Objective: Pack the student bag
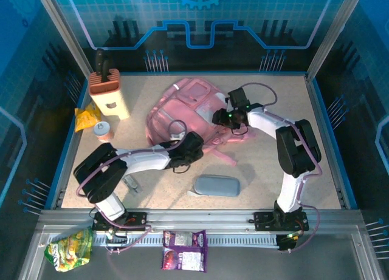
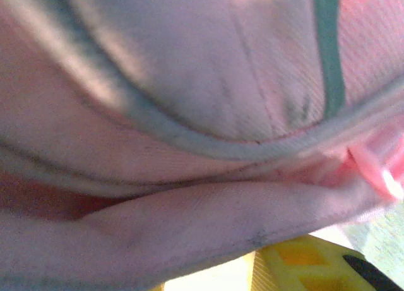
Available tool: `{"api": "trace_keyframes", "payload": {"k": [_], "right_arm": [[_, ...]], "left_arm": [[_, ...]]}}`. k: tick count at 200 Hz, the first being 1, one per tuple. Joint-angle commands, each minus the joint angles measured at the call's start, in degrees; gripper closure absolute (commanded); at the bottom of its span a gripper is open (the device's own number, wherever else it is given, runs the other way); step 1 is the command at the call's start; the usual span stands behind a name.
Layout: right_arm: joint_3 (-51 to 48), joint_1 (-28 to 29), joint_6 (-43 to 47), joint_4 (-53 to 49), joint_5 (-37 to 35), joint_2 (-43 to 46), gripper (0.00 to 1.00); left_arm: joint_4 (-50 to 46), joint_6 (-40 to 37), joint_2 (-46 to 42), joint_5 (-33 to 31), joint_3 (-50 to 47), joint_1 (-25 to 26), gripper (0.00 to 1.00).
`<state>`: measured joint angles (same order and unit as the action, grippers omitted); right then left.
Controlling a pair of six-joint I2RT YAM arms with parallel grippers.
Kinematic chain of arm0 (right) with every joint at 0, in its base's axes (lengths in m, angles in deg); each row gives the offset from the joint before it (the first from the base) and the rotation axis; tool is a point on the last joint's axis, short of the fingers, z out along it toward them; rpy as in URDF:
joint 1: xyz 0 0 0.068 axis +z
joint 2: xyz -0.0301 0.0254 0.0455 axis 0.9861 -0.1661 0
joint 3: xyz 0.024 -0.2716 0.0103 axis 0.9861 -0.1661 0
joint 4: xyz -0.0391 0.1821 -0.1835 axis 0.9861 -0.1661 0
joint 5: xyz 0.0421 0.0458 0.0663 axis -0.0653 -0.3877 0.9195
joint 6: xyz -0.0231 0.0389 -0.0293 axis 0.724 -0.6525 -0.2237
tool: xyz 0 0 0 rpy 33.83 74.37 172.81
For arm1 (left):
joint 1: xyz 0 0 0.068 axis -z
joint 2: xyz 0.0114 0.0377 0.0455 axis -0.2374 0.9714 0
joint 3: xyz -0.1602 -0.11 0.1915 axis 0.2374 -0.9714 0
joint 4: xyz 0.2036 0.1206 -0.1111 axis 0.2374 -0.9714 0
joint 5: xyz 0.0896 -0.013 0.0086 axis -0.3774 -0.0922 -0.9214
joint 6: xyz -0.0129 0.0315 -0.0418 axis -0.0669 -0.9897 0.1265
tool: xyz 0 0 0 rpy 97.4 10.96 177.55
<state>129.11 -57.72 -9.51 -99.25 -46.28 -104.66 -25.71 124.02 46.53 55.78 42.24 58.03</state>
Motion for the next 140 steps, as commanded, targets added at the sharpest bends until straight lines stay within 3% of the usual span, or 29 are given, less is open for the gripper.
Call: {"api": "trace_keyframes", "payload": {"k": [1,35,77,140], "right_arm": [[-5.16,5.89,-5.02,0.67,1.09,3.27,0.5],[-7.17,10.06,-8.5,2.36,0.37,6.57,0.49],[-8.0,5.94,-7.22,-2.8,-1.23,11.43,0.45],[-10.51,6.23,-14.59,-0.98,-0.66,10.43,0.51]], "left_arm": [[-6.45,-5.45,-6.36,-4.3,-3.6,-4.11,0.63],[-10.48,-8.26,-14.52,-5.77,-5.97,-6.61,0.61],[-6.25,-7.59,-23.18,-2.51,-9.05,-4.84,0.55],[-7.06,-9.61,-13.4,-0.97,1.96,-1.82,0.48]]}}
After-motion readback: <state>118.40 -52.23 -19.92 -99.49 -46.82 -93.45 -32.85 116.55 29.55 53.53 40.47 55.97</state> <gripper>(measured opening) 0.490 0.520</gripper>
